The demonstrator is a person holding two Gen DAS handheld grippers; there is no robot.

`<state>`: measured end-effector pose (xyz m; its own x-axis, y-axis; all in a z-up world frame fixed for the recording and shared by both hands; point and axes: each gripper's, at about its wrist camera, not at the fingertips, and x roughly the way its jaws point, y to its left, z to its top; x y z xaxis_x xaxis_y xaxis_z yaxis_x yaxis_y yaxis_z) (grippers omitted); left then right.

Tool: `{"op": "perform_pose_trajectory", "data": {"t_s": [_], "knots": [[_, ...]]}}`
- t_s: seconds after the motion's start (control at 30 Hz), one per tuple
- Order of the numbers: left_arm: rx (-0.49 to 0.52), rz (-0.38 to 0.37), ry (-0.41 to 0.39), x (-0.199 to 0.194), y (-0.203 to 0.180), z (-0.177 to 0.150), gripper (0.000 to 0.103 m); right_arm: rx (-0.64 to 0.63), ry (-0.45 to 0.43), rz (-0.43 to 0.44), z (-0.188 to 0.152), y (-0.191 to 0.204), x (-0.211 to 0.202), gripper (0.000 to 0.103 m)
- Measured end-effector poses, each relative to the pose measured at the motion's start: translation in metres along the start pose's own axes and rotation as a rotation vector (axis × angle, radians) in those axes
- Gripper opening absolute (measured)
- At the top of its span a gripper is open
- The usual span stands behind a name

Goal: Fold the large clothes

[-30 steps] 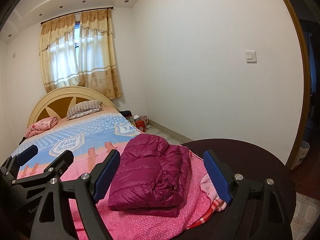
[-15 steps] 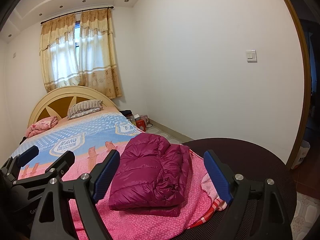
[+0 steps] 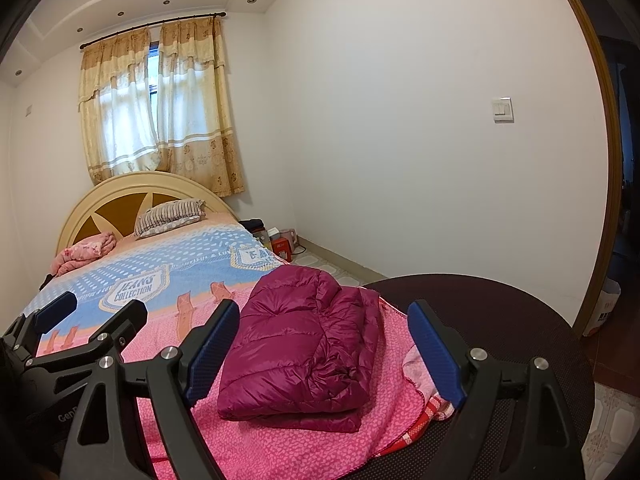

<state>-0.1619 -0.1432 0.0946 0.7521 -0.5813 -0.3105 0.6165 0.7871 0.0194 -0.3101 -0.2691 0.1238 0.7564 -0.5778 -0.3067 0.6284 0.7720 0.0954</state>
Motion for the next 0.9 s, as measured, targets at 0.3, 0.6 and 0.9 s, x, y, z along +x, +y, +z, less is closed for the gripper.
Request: {"op": "perform_pose_trajectory", "data": {"t_s": [0.3,0.6,0.9], "knots": [[0.007,0.005,0.006,0.0014,-0.0006,0.0016,0.103,-0.001,0.002,-0.005,-0.0011,0.0007,0.0006,0.086],[0.002,0.006,0.017,0.0032,0.0006,0.0012,0.103,0.006,0.006,-0.010,-0.0069,0.0061,0.0004,0.087],[0.013,0.020,0.014,0.0066,0.0023,0.0023,0.103,0.012,0.009,-0.012,-0.0093,0.0064,0.0014,0.087]]}}
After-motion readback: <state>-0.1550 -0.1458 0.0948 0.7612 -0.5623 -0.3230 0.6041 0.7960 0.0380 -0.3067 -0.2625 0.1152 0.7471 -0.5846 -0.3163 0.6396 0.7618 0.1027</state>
